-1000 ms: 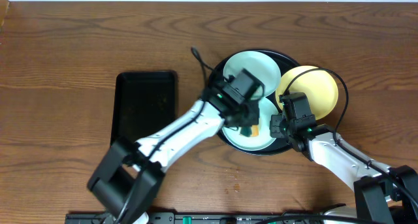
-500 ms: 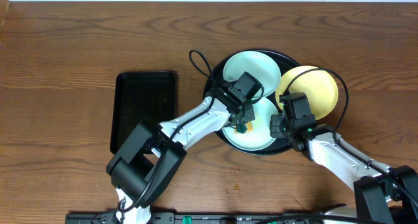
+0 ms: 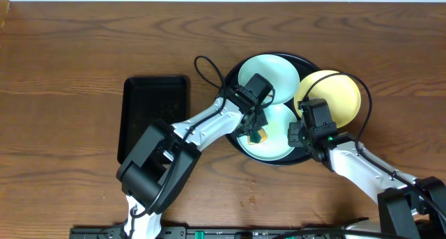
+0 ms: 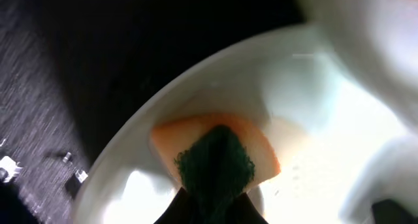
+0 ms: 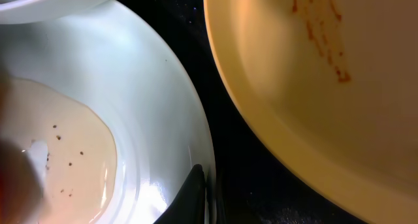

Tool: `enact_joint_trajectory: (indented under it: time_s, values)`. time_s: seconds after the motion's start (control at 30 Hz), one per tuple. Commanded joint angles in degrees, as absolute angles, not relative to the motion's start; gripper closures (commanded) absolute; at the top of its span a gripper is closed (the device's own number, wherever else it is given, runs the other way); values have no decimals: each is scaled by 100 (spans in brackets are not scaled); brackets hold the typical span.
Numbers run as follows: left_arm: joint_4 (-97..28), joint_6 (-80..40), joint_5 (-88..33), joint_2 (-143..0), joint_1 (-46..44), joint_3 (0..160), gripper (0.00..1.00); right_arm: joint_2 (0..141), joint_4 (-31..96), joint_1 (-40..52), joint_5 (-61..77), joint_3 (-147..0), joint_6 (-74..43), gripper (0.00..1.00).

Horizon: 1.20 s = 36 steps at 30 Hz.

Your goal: Clean dirty plates on tray and stack at the side

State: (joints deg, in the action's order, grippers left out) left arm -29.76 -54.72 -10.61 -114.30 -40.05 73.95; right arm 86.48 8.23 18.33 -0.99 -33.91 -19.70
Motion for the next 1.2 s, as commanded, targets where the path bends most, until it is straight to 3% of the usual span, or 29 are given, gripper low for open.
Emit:
enact_joint_trajectory:
  time_s: [0.0, 0.23, 0.93, 1.17]
  values:
    - [-3461, -5857, -1297, -11723, -4025, 7251, 93, 8735, 878, 1857, 32, -3332, -1922, 97]
    - [-3553, -5883, -1796, -11723, -4182, 7251, 92, 8733, 878, 1857, 30, -3332, -1922, 97]
    - [-3306, -5872, -738, -11767, -4176, 7249, 93, 8733, 882, 1857, 30, -3332, -1922, 98]
    - [-2722, -5339, -740, -11767, -3981, 7249, 92, 8733, 897, 1857, 30, -3332, -1922, 98]
